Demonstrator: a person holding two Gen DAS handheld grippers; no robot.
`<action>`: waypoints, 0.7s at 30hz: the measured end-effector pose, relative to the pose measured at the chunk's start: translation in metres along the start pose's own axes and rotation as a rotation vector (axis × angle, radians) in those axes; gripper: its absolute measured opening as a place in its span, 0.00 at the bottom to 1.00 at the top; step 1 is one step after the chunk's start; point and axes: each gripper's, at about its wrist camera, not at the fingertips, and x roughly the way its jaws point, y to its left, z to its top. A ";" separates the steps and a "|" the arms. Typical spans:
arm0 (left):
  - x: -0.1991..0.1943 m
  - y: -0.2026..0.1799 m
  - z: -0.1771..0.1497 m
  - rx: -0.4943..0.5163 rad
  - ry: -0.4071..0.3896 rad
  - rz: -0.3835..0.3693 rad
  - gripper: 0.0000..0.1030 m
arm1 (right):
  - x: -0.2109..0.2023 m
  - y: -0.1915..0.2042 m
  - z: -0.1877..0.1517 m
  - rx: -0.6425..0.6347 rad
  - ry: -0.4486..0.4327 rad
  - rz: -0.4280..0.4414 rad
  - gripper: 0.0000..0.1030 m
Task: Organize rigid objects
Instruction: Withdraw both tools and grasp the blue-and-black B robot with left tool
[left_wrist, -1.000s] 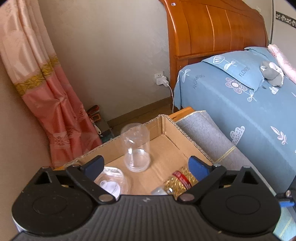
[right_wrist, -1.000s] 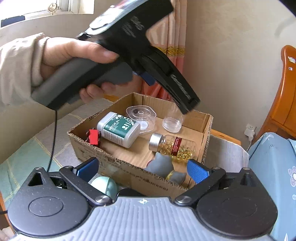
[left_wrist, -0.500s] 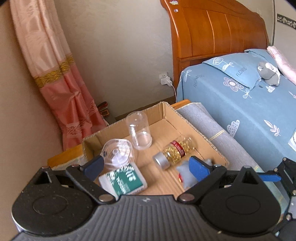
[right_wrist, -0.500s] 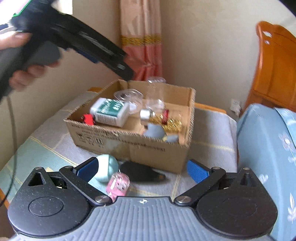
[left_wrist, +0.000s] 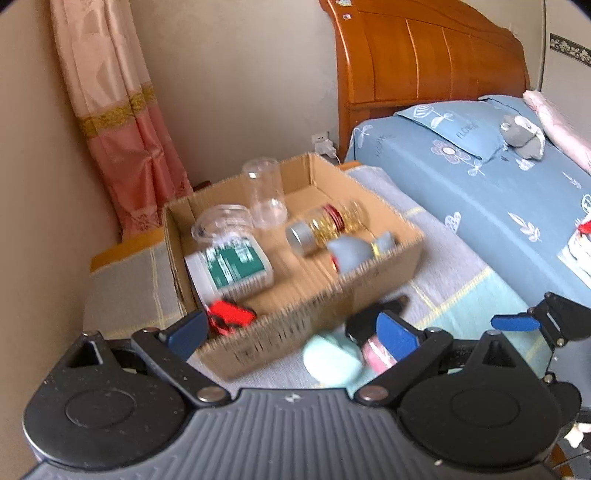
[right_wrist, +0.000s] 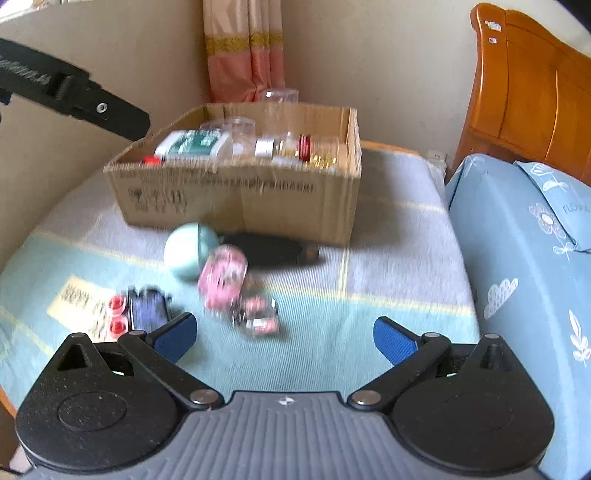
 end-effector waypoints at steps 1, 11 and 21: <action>0.000 -0.002 -0.006 -0.003 -0.001 -0.007 0.95 | 0.001 0.002 -0.005 -0.006 0.007 -0.003 1.00; 0.017 -0.030 -0.063 0.047 -0.007 -0.062 0.95 | 0.005 0.002 -0.038 -0.020 0.053 -0.012 1.00; 0.039 -0.050 -0.096 0.160 0.024 -0.122 0.77 | 0.004 -0.004 -0.047 -0.037 0.013 0.012 1.00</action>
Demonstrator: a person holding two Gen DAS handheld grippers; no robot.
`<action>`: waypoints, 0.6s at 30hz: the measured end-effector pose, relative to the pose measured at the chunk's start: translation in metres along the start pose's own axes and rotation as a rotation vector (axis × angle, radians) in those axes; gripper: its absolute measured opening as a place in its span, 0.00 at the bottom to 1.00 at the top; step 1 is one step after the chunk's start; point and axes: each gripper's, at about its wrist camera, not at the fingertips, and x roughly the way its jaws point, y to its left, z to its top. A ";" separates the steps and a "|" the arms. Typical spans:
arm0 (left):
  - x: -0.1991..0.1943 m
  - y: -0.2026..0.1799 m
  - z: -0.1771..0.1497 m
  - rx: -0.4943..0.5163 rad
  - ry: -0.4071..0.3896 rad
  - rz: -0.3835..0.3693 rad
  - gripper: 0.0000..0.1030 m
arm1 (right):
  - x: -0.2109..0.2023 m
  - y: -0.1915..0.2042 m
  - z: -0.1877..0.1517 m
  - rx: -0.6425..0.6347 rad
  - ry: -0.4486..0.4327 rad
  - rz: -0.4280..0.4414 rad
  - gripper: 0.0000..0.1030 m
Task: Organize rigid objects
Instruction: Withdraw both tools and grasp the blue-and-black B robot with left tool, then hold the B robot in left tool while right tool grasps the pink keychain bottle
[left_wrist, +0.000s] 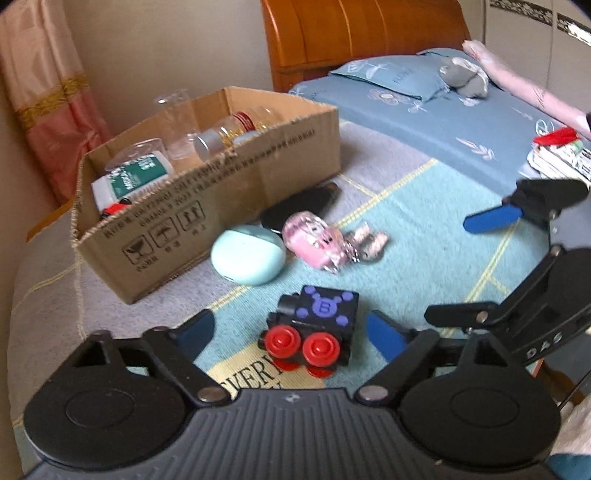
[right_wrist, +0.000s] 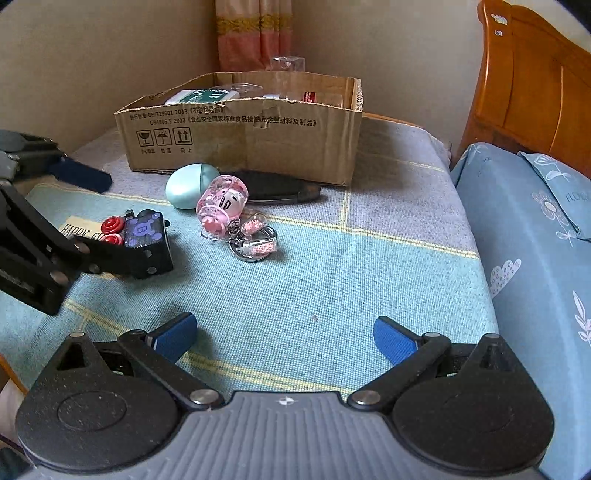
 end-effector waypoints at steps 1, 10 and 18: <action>0.002 0.001 -0.001 -0.005 0.005 -0.007 0.71 | 0.000 0.000 -0.001 -0.003 -0.002 0.003 1.00; 0.009 0.015 -0.006 -0.122 0.015 0.009 0.54 | 0.002 -0.004 -0.003 -0.033 -0.028 0.033 1.00; -0.004 0.048 -0.023 -0.262 0.037 0.224 0.55 | 0.008 -0.005 0.007 -0.072 -0.005 0.068 1.00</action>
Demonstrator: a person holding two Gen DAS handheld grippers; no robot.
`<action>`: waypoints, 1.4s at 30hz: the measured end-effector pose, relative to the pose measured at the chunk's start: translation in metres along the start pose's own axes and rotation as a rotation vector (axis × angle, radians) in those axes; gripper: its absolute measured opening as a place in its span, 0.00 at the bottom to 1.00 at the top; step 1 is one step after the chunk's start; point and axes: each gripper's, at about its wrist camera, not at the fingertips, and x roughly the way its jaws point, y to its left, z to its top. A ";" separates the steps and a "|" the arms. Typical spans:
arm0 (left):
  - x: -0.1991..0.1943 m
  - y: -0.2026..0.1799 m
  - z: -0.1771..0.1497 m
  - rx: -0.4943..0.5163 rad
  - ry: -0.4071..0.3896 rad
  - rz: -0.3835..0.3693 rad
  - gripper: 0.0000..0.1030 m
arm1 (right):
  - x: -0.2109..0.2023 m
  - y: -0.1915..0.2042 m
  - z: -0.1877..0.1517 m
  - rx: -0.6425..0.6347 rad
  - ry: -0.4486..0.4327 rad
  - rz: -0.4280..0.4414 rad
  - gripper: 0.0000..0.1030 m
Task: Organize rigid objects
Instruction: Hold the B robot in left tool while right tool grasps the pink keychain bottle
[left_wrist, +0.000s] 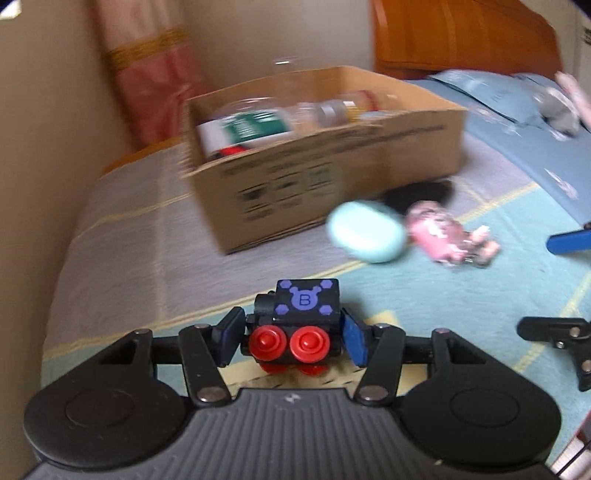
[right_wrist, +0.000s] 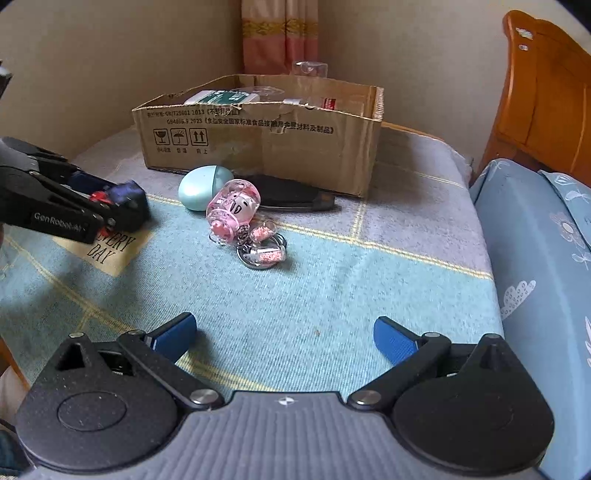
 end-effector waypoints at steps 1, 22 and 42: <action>-0.001 0.006 -0.001 -0.027 0.003 0.003 0.55 | 0.002 0.000 0.003 -0.012 0.009 0.013 1.00; -0.003 0.037 -0.012 -0.190 0.000 0.011 0.57 | 0.062 0.042 0.093 -0.485 0.031 0.327 1.00; -0.004 0.036 -0.015 -0.183 0.000 0.015 0.58 | 0.051 0.051 0.066 -0.383 0.125 0.301 1.00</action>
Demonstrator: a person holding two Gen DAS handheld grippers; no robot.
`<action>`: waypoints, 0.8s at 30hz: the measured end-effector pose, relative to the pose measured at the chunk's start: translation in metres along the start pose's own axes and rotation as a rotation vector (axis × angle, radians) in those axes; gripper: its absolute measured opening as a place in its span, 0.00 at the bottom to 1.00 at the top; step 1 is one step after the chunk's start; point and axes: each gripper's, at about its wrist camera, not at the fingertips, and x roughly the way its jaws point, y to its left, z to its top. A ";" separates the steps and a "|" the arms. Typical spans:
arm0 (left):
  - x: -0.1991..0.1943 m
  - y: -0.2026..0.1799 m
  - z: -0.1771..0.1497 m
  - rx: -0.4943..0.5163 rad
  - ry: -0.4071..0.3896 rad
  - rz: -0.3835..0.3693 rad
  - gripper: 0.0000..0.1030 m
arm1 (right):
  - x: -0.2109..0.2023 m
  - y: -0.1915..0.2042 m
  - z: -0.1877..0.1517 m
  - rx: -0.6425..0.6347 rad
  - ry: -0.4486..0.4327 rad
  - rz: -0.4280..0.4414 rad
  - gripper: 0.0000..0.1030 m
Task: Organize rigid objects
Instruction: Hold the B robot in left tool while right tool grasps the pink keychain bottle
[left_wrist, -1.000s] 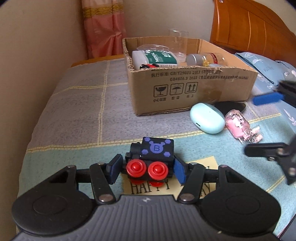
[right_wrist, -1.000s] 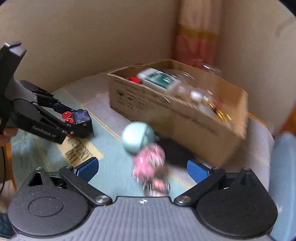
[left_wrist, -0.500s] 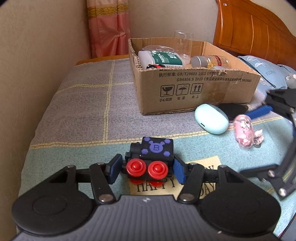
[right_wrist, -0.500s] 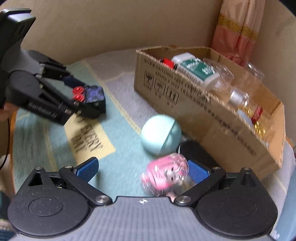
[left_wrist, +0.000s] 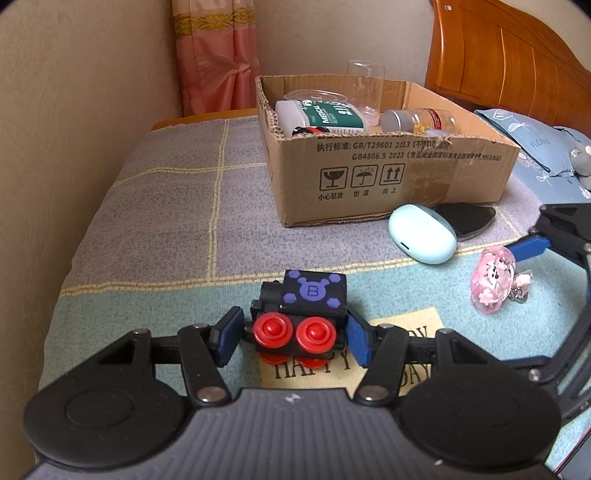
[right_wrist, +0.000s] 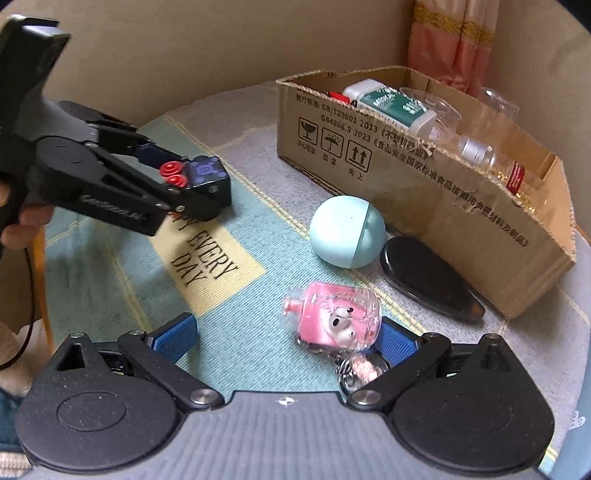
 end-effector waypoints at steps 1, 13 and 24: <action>0.000 0.000 0.000 -0.001 0.000 0.000 0.58 | 0.002 -0.001 0.001 -0.001 -0.003 0.002 1.00; 0.005 0.001 0.002 -0.005 0.002 0.011 0.74 | 0.003 -0.005 -0.001 -0.005 -0.032 0.024 1.00; 0.007 -0.002 0.003 -0.013 0.005 0.020 0.76 | 0.002 -0.007 -0.001 -0.019 -0.033 0.031 1.00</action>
